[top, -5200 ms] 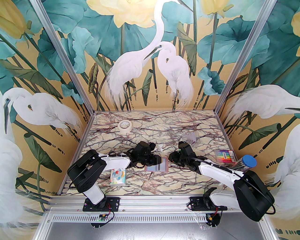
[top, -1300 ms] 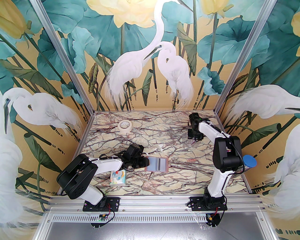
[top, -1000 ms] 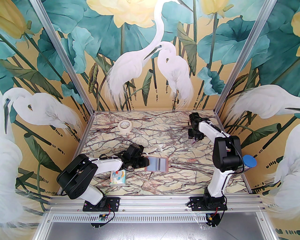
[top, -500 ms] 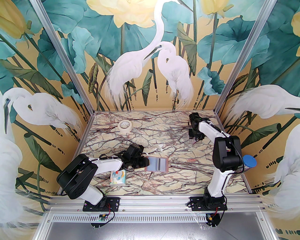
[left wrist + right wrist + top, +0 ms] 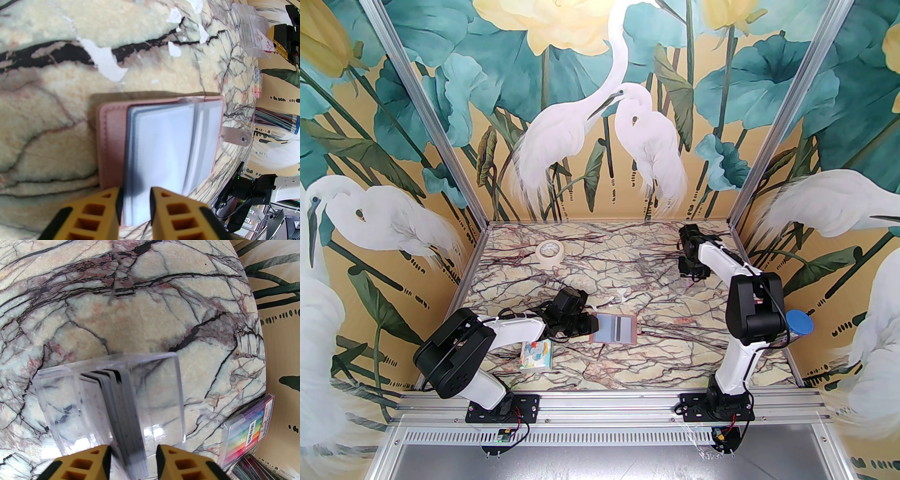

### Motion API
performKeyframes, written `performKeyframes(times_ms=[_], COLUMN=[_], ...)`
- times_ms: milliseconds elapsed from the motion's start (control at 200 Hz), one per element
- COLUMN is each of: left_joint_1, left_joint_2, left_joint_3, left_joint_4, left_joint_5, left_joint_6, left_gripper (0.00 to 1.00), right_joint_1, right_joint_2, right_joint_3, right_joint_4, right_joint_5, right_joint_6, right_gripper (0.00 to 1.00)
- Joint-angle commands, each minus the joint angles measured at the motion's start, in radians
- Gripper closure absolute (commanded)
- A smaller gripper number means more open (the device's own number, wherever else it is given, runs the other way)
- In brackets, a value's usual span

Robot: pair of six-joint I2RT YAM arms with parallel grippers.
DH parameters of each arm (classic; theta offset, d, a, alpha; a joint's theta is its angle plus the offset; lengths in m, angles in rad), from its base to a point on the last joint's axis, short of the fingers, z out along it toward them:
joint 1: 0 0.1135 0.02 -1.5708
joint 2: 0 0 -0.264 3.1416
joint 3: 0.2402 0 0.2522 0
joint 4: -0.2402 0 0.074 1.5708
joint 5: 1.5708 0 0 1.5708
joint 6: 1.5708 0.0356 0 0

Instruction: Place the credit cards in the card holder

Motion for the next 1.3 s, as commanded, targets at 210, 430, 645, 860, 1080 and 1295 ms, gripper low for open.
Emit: performKeyframes(times_ms=[210, 430, 645, 860, 1080, 1295], left_joint_1=[0.004, 0.004, 0.004, 0.005, 0.004, 0.004], left_joint_2=[0.005, 0.012, 0.010, 0.010, 0.012, 0.012], left_joint_3=[-0.017, -0.016, -0.018, -0.015, -0.006, -0.001], left_joint_4=[-0.074, -0.070, -0.071, -0.077, -0.085, -0.093], left_joint_5=[-0.046, -0.044, -0.044, -0.044, -0.046, -0.046], left_joint_6=[0.014, 0.012, 0.012, 0.015, 0.020, 0.023], left_gripper=[0.73, 0.72, 0.72, 0.72, 0.72, 0.72], right_joint_1=[-0.013, -0.012, -0.012, -0.012, -0.012, -0.013], right_joint_2=[-0.040, -0.045, -0.053, -0.050, -0.049, -0.061], right_joint_3=[0.023, 0.024, 0.023, 0.024, 0.025, 0.025], right_joint_4=[-0.024, -0.028, -0.032, -0.034, -0.036, -0.033], right_joint_5=[0.035, 0.034, 0.041, 0.054, 0.051, 0.033], right_joint_6=[0.002, 0.002, 0.003, 0.003, 0.005, 0.004], right_gripper=[0.69, 0.73, 0.74, 0.73, 0.74, 0.81])
